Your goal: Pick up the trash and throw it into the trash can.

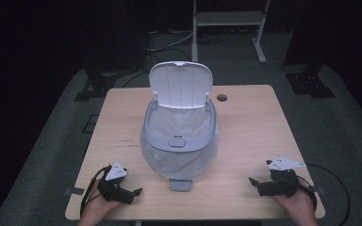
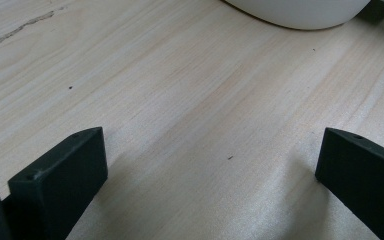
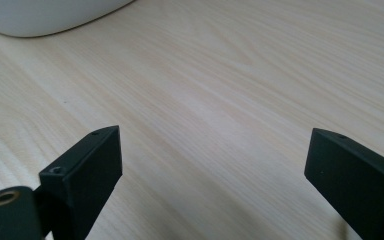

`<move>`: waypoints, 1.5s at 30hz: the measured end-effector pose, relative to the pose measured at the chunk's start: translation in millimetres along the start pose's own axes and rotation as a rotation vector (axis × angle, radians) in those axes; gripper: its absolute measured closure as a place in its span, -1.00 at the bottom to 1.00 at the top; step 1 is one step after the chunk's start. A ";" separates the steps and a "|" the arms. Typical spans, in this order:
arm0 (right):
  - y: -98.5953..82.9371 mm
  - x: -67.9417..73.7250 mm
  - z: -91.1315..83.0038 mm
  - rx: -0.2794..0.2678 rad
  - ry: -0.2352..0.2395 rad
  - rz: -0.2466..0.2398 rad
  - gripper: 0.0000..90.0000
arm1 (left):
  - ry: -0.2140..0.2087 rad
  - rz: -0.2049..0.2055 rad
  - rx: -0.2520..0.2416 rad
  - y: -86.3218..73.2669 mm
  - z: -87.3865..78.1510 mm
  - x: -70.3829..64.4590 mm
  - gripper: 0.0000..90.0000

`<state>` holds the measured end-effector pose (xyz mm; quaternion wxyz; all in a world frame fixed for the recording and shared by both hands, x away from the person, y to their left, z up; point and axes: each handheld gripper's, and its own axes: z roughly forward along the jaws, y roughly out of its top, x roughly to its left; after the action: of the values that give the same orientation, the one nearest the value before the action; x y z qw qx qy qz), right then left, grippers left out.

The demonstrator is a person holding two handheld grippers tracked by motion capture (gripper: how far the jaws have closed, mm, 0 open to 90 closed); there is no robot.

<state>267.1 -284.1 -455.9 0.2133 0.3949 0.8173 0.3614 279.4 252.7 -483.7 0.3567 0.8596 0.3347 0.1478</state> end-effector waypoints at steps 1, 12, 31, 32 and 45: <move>-0.6 -2.1 -1.8 -0.004 -0.006 0.002 -0.84 | 0.000 0.000 0.000 0.0 0.0 0.0 -1.00; -8.5 -26.6 -15.9 -0.029 -0.079 0.083 -0.84 | 0.000 0.000 -0.001 0.0 0.0 0.0 -1.00; -24.7 -60.6 -10.9 -0.004 -0.070 0.160 -0.71 | 0.001 0.001 0.001 0.0 -0.1 -0.1 -1.00; -25.1 -61.2 -10.0 -0.001 -0.066 0.161 -0.70 | 0.001 0.001 0.000 0.0 -0.1 -0.1 -1.00; -31.5 -68.5 1.3 0.057 -0.030 0.190 -0.39 | 0.000 0.001 0.000 0.0 -0.1 -0.1 -1.00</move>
<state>293.4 -351.8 -476.4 0.1790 0.4820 0.7829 0.3504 279.3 252.7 -483.6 0.3565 0.8599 0.3341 0.1478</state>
